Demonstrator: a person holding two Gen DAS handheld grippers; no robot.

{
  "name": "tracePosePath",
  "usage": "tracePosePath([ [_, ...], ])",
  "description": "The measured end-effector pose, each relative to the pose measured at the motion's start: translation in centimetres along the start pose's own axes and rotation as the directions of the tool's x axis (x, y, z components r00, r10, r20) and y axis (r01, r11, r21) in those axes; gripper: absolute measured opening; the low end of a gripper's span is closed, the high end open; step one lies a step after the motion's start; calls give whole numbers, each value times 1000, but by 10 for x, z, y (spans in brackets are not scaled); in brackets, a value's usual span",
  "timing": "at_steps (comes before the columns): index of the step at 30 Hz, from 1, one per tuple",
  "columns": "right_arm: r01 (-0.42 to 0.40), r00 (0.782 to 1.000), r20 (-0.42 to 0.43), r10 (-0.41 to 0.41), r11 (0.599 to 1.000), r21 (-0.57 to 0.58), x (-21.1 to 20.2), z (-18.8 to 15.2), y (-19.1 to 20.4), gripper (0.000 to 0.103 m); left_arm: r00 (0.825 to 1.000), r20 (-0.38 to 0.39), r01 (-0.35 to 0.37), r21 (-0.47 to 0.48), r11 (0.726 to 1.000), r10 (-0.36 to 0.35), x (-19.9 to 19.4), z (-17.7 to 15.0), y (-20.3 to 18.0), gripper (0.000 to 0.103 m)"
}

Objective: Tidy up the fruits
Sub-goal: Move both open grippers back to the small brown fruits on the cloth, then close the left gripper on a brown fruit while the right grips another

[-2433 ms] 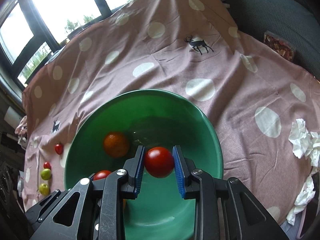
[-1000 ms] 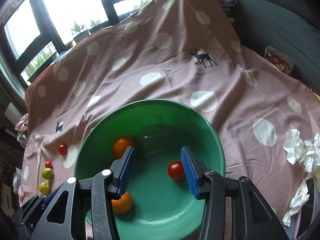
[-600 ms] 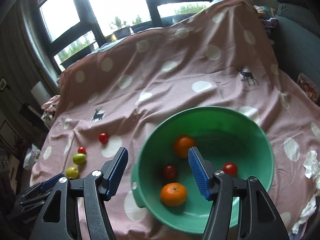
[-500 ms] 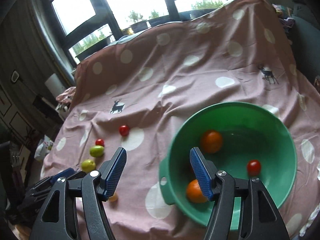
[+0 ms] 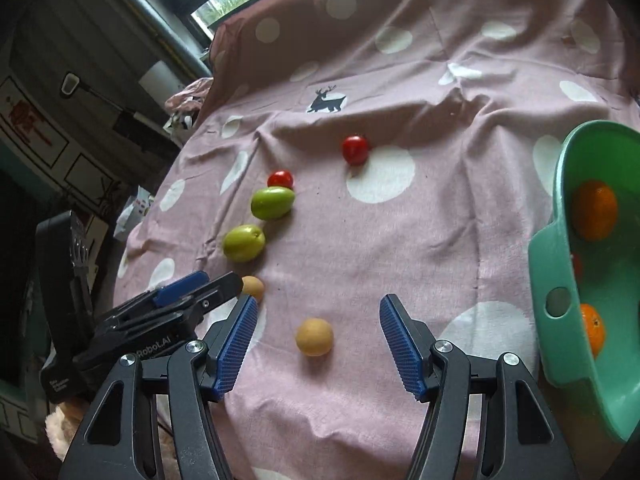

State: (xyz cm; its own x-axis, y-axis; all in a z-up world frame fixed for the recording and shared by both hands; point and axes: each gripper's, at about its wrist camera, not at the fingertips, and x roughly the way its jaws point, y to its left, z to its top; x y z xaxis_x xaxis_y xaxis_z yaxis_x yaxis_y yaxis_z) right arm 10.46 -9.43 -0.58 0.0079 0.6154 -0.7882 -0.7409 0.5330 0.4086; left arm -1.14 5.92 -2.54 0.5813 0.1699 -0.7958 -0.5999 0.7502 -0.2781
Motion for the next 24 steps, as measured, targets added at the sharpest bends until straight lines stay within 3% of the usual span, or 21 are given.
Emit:
tracePosePath([
  [5,-56,995,-78,58,998,26,16,-5,-3,43,999,-27,41,-46,998,-42,5,1,3,38],
  [14,-19,995,-96,18,1000,-5,25,-8,4,39,998,-59,27,-1,1000,-27,19,0,-13,28],
  [24,3,993,-118,-6,1000,-28,34,-9,7,34,996,-85,38,11,999,-37,29,-2,-20,28],
])
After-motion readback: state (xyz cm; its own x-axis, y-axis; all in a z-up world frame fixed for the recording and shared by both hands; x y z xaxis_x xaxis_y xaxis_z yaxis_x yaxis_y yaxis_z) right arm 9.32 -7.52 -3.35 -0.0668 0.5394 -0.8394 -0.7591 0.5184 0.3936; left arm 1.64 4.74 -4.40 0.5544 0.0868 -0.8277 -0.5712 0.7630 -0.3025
